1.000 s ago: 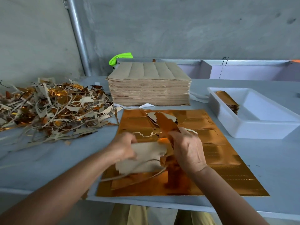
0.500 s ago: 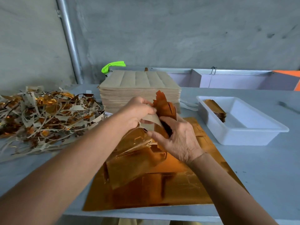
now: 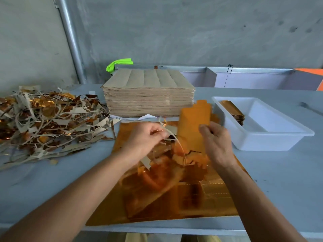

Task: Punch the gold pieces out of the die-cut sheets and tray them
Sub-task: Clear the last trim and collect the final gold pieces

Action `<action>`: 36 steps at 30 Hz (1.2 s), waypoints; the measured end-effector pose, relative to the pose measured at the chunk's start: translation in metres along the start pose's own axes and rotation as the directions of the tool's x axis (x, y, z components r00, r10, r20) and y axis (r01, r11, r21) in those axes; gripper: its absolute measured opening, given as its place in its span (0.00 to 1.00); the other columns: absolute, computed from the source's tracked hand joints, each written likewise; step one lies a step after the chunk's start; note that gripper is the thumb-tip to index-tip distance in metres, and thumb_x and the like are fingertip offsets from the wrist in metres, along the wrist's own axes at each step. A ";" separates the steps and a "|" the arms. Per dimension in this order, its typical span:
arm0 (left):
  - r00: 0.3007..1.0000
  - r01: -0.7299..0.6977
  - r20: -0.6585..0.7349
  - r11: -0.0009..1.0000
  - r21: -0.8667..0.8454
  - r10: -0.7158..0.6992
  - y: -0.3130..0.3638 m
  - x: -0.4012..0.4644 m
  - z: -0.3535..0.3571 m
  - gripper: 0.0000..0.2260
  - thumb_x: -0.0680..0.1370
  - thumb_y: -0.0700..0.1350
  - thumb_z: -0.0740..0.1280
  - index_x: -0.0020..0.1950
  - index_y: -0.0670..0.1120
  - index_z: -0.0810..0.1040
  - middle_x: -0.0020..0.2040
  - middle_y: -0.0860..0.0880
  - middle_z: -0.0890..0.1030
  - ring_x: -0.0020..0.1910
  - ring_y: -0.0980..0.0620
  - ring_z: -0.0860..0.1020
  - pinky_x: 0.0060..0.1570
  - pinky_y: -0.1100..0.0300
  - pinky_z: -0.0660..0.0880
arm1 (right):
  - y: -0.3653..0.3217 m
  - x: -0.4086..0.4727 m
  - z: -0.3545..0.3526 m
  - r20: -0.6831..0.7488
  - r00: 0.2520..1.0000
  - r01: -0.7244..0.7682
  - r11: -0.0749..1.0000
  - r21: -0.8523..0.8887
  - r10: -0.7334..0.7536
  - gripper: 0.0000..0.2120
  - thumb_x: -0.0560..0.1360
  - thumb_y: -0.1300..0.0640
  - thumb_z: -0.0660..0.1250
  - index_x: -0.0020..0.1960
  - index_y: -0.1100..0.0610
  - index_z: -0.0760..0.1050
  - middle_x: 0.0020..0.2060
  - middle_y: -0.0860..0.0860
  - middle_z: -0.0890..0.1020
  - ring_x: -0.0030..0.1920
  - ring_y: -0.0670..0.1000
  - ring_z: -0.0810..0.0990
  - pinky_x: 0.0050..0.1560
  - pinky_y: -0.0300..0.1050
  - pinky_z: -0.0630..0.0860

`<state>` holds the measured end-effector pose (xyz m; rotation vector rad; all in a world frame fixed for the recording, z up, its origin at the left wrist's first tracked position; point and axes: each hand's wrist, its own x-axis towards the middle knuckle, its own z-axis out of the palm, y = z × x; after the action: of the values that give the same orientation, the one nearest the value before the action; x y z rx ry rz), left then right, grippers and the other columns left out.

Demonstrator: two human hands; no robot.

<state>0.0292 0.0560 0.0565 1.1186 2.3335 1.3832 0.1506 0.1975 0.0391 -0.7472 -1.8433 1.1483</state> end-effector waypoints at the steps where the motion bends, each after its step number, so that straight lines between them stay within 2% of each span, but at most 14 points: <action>1: 0.999 0.044 -0.029 0.999 -0.016 -0.044 -0.009 0.004 -0.009 0.03 0.77 0.46 0.67 0.46 0.53 0.80 0.45 0.52 0.81 0.43 0.53 0.79 0.45 0.62 0.75 | 0.004 0.006 -0.009 -0.033 0.997 -0.074 0.996 0.043 0.075 0.14 0.78 0.59 0.60 0.34 0.56 0.68 0.27 0.48 0.68 0.29 0.46 0.68 0.26 0.39 0.66; 4: 0.968 0.133 -0.213 0.991 -0.011 -0.132 -0.034 0.017 -0.042 0.07 0.80 0.43 0.62 0.50 0.46 0.80 0.44 0.48 0.79 0.42 0.49 0.76 0.40 0.59 0.71 | 0.016 0.019 -0.044 -0.171 0.955 -0.223 0.967 0.125 0.243 0.07 0.75 0.61 0.60 0.39 0.60 0.70 0.30 0.54 0.66 0.33 0.54 0.67 0.33 0.49 0.68; 7: 0.914 0.148 -0.404 0.949 0.277 -0.024 -0.055 0.020 -0.065 0.10 0.82 0.43 0.59 0.46 0.43 0.79 0.43 0.49 0.79 0.34 0.51 0.72 0.33 0.60 0.65 | 0.029 0.027 -0.076 -0.334 0.891 -0.287 0.951 0.114 0.309 0.03 0.74 0.62 0.59 0.43 0.62 0.71 0.35 0.57 0.67 0.33 0.56 0.66 0.34 0.49 0.65; 10: 0.985 0.158 -0.152 0.762 0.628 -0.079 -0.058 0.018 -0.068 0.09 0.81 0.46 0.60 0.48 0.43 0.76 0.46 0.47 0.80 0.33 0.54 0.73 0.30 0.59 0.66 | 0.036 0.027 -0.094 -0.399 0.867 -0.310 0.950 0.036 0.298 0.04 0.74 0.63 0.58 0.40 0.62 0.69 0.38 0.59 0.70 0.35 0.59 0.70 0.34 0.50 0.70; 12: 0.912 0.144 0.105 0.549 0.823 -0.397 -0.044 0.014 -0.062 0.17 0.78 0.51 0.65 0.64 0.46 0.72 0.62 0.45 0.75 0.54 0.49 0.76 0.52 0.53 0.75 | 0.041 0.024 -0.094 -0.391 0.891 -0.287 0.954 -0.091 0.231 0.04 0.75 0.64 0.58 0.42 0.62 0.70 0.38 0.59 0.73 0.35 0.60 0.73 0.35 0.53 0.73; 14: 0.865 0.059 0.171 0.433 0.900 -0.473 -0.025 0.014 -0.053 0.28 0.77 0.50 0.67 0.74 0.49 0.61 0.74 0.44 0.61 0.73 0.43 0.61 0.70 0.45 0.63 | 0.046 0.018 -0.085 -0.324 0.924 -0.271 0.944 -0.186 0.202 0.07 0.78 0.64 0.58 0.53 0.61 0.74 0.42 0.56 0.75 0.39 0.56 0.74 0.37 0.49 0.74; 16: 0.984 0.027 0.087 0.619 0.785 -0.154 0.004 0.017 -0.039 0.25 0.79 0.43 0.63 0.75 0.49 0.59 0.75 0.44 0.60 0.73 0.43 0.60 0.70 0.47 0.62 | 0.051 0.012 -0.071 -0.252 0.945 -0.264 0.940 -0.216 0.207 0.13 0.79 0.64 0.59 0.63 0.59 0.72 0.48 0.52 0.74 0.47 0.55 0.74 0.46 0.52 0.74; 19: 0.978 -0.132 -0.091 0.888 0.441 0.190 0.051 0.022 0.002 0.25 0.79 0.57 0.60 0.73 0.48 0.63 0.69 0.47 0.69 0.63 0.50 0.71 0.53 0.57 0.68 | 0.051 0.003 -0.049 -0.159 0.967 -0.231 0.950 -0.209 0.200 0.13 0.79 0.61 0.62 0.64 0.58 0.72 0.48 0.49 0.76 0.46 0.52 0.76 0.44 0.44 0.74; 22: 0.944 -0.071 0.326 0.944 0.321 -0.039 0.070 0.019 0.046 0.49 0.61 0.79 0.58 0.73 0.51 0.60 0.71 0.48 0.66 0.64 0.48 0.69 0.51 0.55 0.69 | 0.049 -0.010 -0.037 -0.017 0.988 -0.152 0.976 -0.157 0.152 0.10 0.77 0.58 0.67 0.58 0.56 0.75 0.46 0.49 0.80 0.45 0.50 0.80 0.41 0.42 0.79; 24: 0.854 -0.104 0.505 0.911 0.400 -0.124 0.059 0.009 0.064 0.50 0.57 0.79 0.64 0.72 0.55 0.60 0.72 0.50 0.66 0.66 0.49 0.68 0.55 0.53 0.72 | 0.049 -0.017 -0.033 0.054 0.982 -0.172 0.978 -0.118 0.179 0.10 0.77 0.56 0.67 0.57 0.53 0.74 0.48 0.48 0.80 0.48 0.50 0.80 0.47 0.49 0.81; 28: 0.808 -0.206 0.567 0.827 0.523 -0.157 0.017 -0.003 0.070 0.35 0.68 0.59 0.74 0.71 0.56 0.64 0.69 0.53 0.66 0.68 0.49 0.65 0.57 0.55 0.67 | 0.053 -0.013 -0.052 -0.149 0.975 -0.193 0.956 -0.220 0.162 0.12 0.79 0.60 0.62 0.61 0.53 0.72 0.45 0.45 0.77 0.43 0.47 0.77 0.41 0.42 0.76; 31: 0.717 -0.236 0.649 0.788 0.568 -0.253 -0.003 -0.008 0.061 0.22 0.72 0.59 0.70 0.65 0.61 0.70 0.61 0.52 0.67 0.69 0.49 0.64 0.62 0.51 0.66 | 0.055 -0.003 -0.087 -0.359 0.918 -0.269 0.927 -0.261 0.166 0.16 0.80 0.62 0.60 0.67 0.57 0.69 0.52 0.54 0.77 0.48 0.54 0.74 0.48 0.53 0.75; 34: 0.676 -0.269 0.685 0.775 0.572 -0.271 -0.004 -0.010 0.060 0.29 0.69 0.73 0.56 0.60 0.56 0.74 0.66 0.48 0.68 0.69 0.48 0.65 0.67 0.43 0.66 | 0.056 -0.001 -0.103 -0.387 0.897 -0.331 0.906 -0.264 0.215 0.18 0.80 0.61 0.60 0.69 0.58 0.67 0.62 0.58 0.76 0.57 0.61 0.76 0.55 0.60 0.75; 36: 0.762 -0.165 0.617 0.862 0.480 -0.197 0.001 -0.009 0.069 0.38 0.66 0.75 0.47 0.51 0.48 0.79 0.58 0.43 0.78 0.60 0.46 0.77 0.57 0.51 0.74 | 0.056 -0.005 -0.103 -0.360 0.905 -0.335 0.904 -0.266 0.229 0.19 0.80 0.61 0.60 0.70 0.58 0.66 0.64 0.58 0.75 0.60 0.63 0.75 0.58 0.62 0.74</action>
<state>0.0714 0.0960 0.0180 1.4102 2.1655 0.2232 0.2465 0.2598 0.0114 -1.3507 -1.6931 0.8392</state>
